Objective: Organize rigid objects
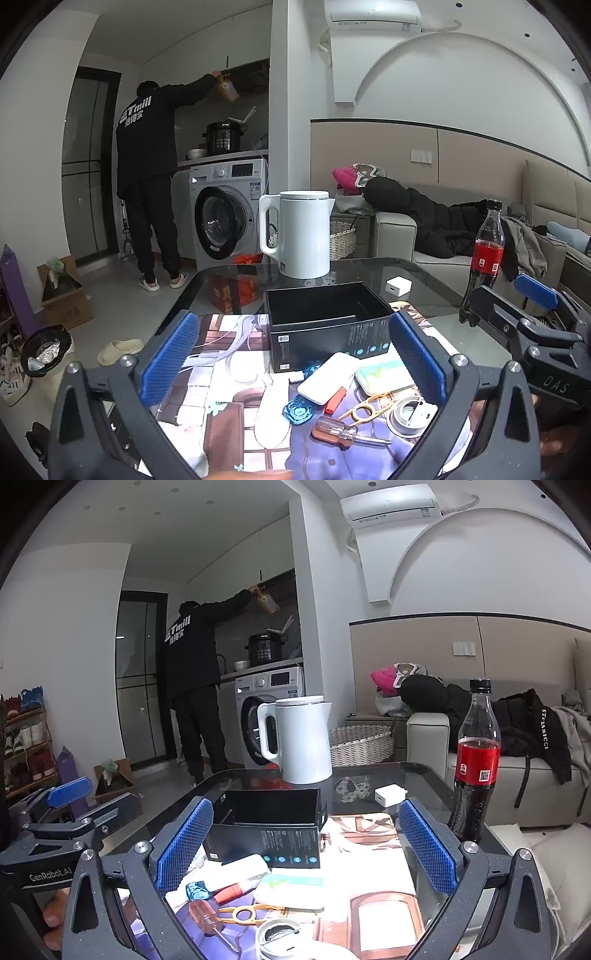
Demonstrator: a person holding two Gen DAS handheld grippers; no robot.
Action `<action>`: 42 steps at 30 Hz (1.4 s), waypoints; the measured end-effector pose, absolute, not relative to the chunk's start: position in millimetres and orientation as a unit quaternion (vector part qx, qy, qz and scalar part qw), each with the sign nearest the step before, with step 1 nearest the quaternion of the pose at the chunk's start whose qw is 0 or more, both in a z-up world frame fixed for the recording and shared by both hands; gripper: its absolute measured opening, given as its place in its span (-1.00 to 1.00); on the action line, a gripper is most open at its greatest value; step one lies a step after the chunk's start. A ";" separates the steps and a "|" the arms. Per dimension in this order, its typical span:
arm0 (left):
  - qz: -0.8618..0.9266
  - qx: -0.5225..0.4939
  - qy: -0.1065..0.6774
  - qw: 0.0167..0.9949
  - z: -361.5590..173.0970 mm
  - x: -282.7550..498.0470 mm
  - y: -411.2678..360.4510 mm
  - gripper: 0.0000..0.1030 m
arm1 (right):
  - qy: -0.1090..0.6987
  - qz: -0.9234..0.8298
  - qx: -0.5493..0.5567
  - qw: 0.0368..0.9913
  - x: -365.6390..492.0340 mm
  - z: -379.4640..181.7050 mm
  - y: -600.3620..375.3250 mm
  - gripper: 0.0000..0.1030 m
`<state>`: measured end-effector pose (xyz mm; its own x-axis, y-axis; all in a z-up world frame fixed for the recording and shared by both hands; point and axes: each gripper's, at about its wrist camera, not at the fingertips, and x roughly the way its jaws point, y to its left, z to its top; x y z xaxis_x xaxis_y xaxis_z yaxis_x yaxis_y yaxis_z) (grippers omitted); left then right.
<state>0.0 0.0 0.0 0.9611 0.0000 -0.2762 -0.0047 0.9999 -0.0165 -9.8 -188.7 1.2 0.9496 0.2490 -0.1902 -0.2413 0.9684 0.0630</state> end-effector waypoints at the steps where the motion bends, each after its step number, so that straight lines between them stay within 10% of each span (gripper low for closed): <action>1: 0.001 -0.009 0.139 0.990 0.0 0.0 0.0 1.00 | 0.096 0.125 0.019 0.987 -10.1 1.1 -188.6 0.99; 42: 0.001 -0.018 0.146 0.989 -3.5 0.6 -1.6 1.00 | 0.097 0.131 0.016 0.986 -12.1 0.9 -185.2 0.99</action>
